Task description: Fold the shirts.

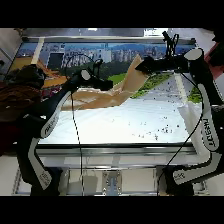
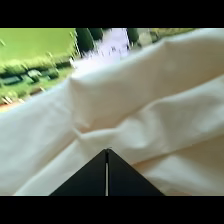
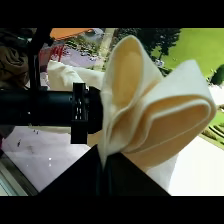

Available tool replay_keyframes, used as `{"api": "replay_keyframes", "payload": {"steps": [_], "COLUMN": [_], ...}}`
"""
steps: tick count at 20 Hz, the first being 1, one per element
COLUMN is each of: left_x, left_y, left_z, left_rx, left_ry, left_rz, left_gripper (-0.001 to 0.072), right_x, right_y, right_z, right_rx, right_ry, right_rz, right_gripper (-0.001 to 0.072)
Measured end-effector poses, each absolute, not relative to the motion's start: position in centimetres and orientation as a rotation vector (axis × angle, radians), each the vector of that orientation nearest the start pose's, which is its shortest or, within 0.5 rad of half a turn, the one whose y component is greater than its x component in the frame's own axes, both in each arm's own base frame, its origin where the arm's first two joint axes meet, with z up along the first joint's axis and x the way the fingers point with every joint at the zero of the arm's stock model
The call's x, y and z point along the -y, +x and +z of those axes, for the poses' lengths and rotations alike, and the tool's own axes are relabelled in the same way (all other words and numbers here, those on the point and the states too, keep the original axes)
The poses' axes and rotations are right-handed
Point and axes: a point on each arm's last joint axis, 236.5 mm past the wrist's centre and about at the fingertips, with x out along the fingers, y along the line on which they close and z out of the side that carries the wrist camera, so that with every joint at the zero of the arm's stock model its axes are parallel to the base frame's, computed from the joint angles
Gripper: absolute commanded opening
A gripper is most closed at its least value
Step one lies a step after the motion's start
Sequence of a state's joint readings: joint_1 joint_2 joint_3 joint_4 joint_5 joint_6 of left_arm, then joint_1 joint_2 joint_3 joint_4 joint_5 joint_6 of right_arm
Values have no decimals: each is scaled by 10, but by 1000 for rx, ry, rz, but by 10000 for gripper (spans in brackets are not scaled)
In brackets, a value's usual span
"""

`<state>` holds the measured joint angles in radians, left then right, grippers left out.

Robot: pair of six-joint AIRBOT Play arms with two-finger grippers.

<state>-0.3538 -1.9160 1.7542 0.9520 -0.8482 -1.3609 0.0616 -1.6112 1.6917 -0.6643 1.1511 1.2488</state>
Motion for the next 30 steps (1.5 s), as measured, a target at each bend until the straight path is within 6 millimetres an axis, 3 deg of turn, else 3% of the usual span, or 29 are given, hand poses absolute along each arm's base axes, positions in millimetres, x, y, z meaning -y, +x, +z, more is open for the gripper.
{"api": "replay_keyframes", "payload": {"steps": [2,5,9,12,14,16,17,18,19,22,24,27,28,30], "left_x": [265,178,73,28,14,8,6,5,4,3,3,3,4,4], "left_y": [552,582,584,574,569,565,565,563,563,560,558,556,555,555], "left_z": [35,115,186,201,203,204,205,204,205,203,201,199,198,198], "left_rx": [-918,-758,-636,-632,-640,-645,-646,-650,-650,-663,-675,-685,-690,-693], "left_ry": [-226,-200,-201,-204,-195,-187,-183,-181,-179,-176,-172,-167,-164,-160], "left_rz": [-598,-480,-325,-264,-248,-245,-242,-242,-241,-244,-249,-253,-256,-259], "left_gripper": [13,14,13,13,14,13,14,14,14,14,14,14,14,14], "right_x": [-232,-285,-366,-429,-471,-509,-524,-535,-542,-537,-510,-441,-414,-364], "right_y": [494,490,487,479,467,456,451,449,447,457,475,507,515,518], "right_z": [157,167,150,108,82,69,65,62,61,65,78,87,77,36], "right_rx": [-857,-795,-747,-780,-804,-801,-796,-790,-784,-768,-757,-787,-838,-1008], "right_ry": [434,416,442,535,609,687,722,758,785,844,877,906,887,797], "right_rz": [781,828,868,890,928,981,1002,1017,1029,1060,1103,1135,1118,1032], "right_gripper": [27,26,27,26,27,33,136,352,428,423,367,367,373,438]}}
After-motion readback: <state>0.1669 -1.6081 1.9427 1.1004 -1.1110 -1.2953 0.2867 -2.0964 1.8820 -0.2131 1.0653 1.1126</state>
